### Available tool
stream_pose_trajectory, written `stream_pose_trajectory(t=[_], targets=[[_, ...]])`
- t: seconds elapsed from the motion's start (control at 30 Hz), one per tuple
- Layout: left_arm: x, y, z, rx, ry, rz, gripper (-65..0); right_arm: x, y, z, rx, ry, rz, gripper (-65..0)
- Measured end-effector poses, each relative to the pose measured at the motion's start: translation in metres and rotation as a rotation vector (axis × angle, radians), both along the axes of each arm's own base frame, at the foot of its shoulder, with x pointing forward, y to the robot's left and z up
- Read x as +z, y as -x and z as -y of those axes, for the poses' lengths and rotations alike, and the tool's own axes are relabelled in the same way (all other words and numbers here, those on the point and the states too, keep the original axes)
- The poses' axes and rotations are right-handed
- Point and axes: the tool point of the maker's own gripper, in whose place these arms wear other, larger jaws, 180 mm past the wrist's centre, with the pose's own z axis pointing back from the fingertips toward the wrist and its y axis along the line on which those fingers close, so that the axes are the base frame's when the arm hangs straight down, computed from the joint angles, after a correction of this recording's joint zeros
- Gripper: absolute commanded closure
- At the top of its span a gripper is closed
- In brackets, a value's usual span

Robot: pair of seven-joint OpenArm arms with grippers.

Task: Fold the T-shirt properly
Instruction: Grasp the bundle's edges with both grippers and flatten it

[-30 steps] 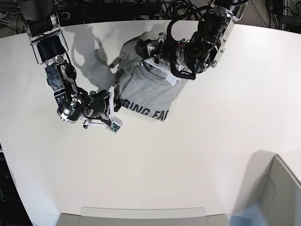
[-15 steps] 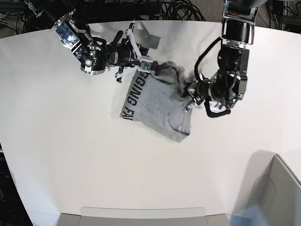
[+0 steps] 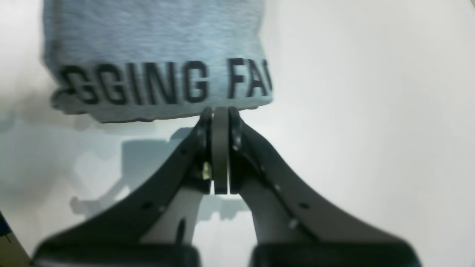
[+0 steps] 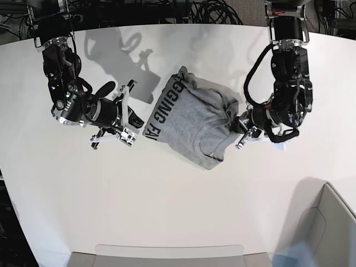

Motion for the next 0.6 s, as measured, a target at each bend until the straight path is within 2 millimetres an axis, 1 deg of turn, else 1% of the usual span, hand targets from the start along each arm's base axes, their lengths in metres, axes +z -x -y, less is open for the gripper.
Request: stream_pose_trajectory(t=[0.13,0.23,0.3,0.37,0.43,0.5,0.6], targets=[[-0.013,0.009,-0.004,0.007,-0.007,-0.045,0.0,-0.004,-0.003,0.004,-0.012,0.005,-0.013,0.0],[-0.012,0.013,0.002,-0.016,0.019,-0.064,0.0,-0.011,-0.002,0.005,-0.018,0.006,-0.036,0.0],[-0.012,0.012,0.001,-0.015,0.015,-0.062,-0.4,-0.015,-0.002,0.007,-0.024,0.012,-0.049,0.0],[-0.012,0.012,0.002,-0.016,0.016,-0.062,-8.8,-0.016,-0.001,0.008,-0.025,0.013,-0.051,0.0],[-0.012,0.014,0.003,-0.021,0.021,-0.068,-15.5,-0.015,-0.002,0.009,-0.025,0.015,-0.050,0.0],[-0.015,0.013,-0.006,-0.010,-0.026,-0.071,-18.7,-0.013,-0.005,0.010,-0.026,0.018,-0.041,0.0],[-0.019,0.014,-0.022,0.010,-0.098,-0.078,-19.1,-0.004,-0.016,0.011,-0.030,0.019,-0.011,0.0]])
